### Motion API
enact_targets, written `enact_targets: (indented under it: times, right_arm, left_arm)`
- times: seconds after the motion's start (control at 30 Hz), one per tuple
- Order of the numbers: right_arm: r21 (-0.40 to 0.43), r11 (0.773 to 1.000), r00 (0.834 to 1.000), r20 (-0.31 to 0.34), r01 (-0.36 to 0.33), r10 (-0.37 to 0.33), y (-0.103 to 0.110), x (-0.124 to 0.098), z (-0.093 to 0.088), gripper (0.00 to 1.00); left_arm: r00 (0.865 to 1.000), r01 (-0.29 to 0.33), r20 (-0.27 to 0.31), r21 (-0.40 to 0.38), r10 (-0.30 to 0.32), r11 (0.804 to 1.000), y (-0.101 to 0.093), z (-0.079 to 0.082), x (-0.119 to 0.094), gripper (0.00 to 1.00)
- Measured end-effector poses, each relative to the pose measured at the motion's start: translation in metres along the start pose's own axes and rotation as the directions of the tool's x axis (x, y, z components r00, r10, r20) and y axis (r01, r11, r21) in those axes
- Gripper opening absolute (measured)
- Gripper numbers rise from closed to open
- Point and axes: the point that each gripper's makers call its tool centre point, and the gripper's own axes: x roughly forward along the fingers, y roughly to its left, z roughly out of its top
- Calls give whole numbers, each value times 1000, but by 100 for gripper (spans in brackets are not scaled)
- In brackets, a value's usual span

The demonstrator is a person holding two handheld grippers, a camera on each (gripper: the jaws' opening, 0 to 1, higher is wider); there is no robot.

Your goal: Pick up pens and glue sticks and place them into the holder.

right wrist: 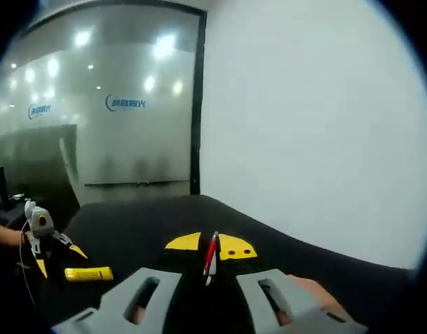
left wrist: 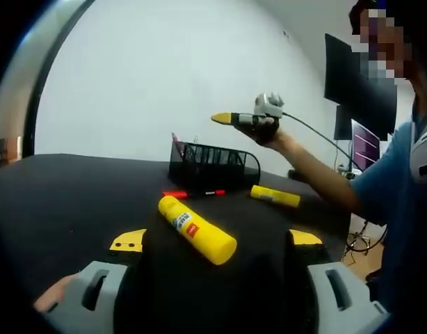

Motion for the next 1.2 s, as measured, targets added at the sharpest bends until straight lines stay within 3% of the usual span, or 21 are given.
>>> enact_targets:
  times: [0.1,0.2,0.4,0.57,0.7,0.77,0.87,1.03,1.1,1.2]
  right_arm:
    - [-8,1000,1000,9,-22,22,6,0,7,5]
    - [-57,992,994,5,-110,111,27,0,10,5]
    - [-119,969,976,-2,-215,216,54,1,14,10]
    - [-166,943,957,-45,-289,285,78,5,7,11]
    - [-193,930,950,-90,-311,299,91,12,-3,11]
    - [-184,932,949,-94,-313,301,90,9,-5,11]
    - [-143,932,942,-73,-334,327,96,-10,-9,11]
    - [-105,919,924,-77,-380,374,103,-56,-38,11]
    - [-84,922,925,-74,-379,373,103,-72,-51,11]
    - [-45,928,929,-60,-369,366,101,-85,-64,11]
  left_arm:
    - [1000,-1,-2,0,1,1000,0,0,0,76]
    - [1000,-2,-3,0,2,1000,1,0,0,76]
    - [1000,-1,-4,0,1,1000,1,0,-1,76]
    - [1000,0,2,-4,0,1000,1,1,0,76]
    - [1000,-8,13,-6,8,1000,2,3,-1,74]
    - [1000,-6,28,-38,7,999,5,10,-5,70]
    - [995,17,100,-99,-7,995,9,33,-11,70]
    - [990,89,119,-81,-79,993,13,73,-9,66]
    - [988,127,88,-40,-123,991,14,88,3,65]
    - [987,155,30,13,-155,988,18,98,24,60]
